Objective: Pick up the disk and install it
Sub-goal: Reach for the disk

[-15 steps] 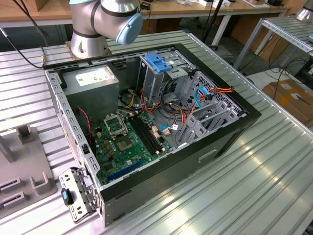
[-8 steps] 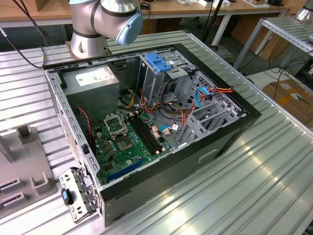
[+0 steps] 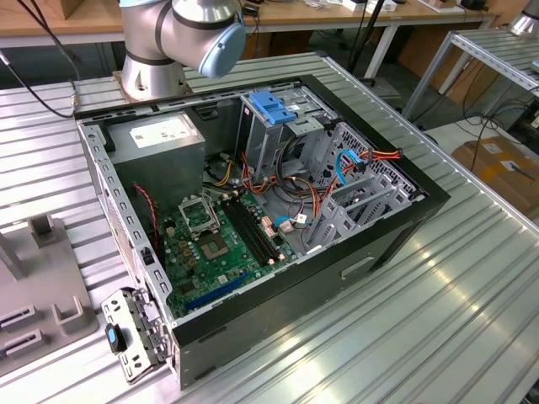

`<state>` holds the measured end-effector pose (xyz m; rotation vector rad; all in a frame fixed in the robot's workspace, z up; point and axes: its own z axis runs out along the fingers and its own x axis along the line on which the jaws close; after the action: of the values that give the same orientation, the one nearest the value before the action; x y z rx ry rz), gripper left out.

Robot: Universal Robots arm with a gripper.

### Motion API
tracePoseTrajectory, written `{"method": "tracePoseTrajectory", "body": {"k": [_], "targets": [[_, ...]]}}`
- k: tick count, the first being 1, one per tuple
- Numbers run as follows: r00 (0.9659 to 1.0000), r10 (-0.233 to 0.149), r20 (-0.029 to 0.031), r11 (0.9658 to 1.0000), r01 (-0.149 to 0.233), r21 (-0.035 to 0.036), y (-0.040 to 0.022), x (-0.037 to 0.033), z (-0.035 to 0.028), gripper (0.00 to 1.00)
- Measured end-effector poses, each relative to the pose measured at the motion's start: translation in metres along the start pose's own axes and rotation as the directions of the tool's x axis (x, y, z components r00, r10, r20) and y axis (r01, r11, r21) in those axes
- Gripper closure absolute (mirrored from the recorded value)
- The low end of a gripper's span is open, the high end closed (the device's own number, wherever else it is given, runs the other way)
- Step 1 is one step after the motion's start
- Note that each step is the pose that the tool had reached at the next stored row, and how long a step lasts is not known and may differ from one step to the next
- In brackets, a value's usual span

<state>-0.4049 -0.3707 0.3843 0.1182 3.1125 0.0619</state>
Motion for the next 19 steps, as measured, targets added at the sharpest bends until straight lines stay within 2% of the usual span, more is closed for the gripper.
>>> {"method": "tracePoseTrajectory", "body": {"k": [3, 7, 8, 11, 14, 19], "targets": [[1.0000, 0.000, 0.0002, 1.0000, 0.000, 0.0015, 0.0037, 0.0056, 0.0052, 0.89], [1.0000, 0.000, 0.0000, 1.0000, 0.000, 0.0031, 0.0057, 0.0086, 0.0111, 0.89], [1.0000, 0.000, -0.0006, 1.0000, 0.000, 0.0038, 0.0065, 0.0095, 0.0150, 0.89], [1.0000, 0.000, -0.0006, 1.0000, 0.000, 0.0040, 0.0080, 0.0107, 0.0177, 0.89], [1.0000, 0.000, -0.0006, 1.0000, 0.000, 0.0043, 0.0121, 0.0172, 0.0217, 0.89], [1.0000, 0.000, -0.0007, 1.0000, 0.000, 0.0051, 0.0140, 0.0210, 0.0264, 0.89]]}}
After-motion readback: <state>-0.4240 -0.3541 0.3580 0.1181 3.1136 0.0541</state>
